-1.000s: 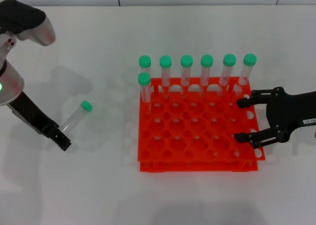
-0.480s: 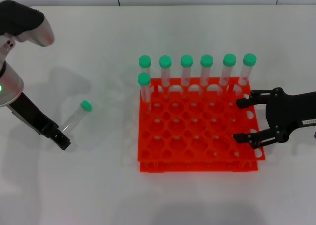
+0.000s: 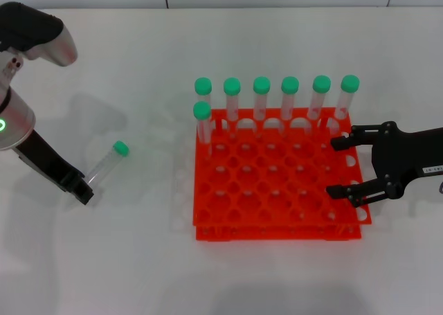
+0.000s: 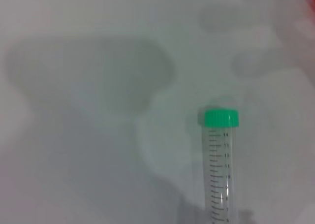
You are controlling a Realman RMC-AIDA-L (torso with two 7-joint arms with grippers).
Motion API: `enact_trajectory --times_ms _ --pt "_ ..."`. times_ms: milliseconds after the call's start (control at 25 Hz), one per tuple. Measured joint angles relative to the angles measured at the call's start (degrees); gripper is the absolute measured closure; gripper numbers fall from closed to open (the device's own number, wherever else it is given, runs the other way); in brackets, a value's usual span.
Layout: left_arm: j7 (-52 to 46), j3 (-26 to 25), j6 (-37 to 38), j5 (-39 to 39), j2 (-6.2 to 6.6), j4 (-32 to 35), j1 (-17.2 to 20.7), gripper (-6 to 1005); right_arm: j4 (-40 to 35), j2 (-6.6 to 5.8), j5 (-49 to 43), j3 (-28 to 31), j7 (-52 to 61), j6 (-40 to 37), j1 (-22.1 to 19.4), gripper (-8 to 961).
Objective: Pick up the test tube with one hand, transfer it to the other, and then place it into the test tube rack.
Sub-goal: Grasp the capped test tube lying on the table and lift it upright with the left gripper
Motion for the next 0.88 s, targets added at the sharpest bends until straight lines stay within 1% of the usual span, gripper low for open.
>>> enact_trajectory --times_ms 160,720,880 --pt "0.0 0.1 -0.5 0.0 -0.01 -1.6 -0.2 552 0.0 0.0 0.0 0.0 0.0 0.0 0.1 84" --pt "-0.8 1.2 -2.2 0.0 0.0 -2.1 -0.4 570 0.0 0.0 0.0 0.1 0.0 0.3 0.1 84" --pt "-0.9 1.4 -2.3 0.0 0.0 -2.0 -0.5 705 -0.2 -0.01 0.0 0.1 0.0 0.3 0.1 84"
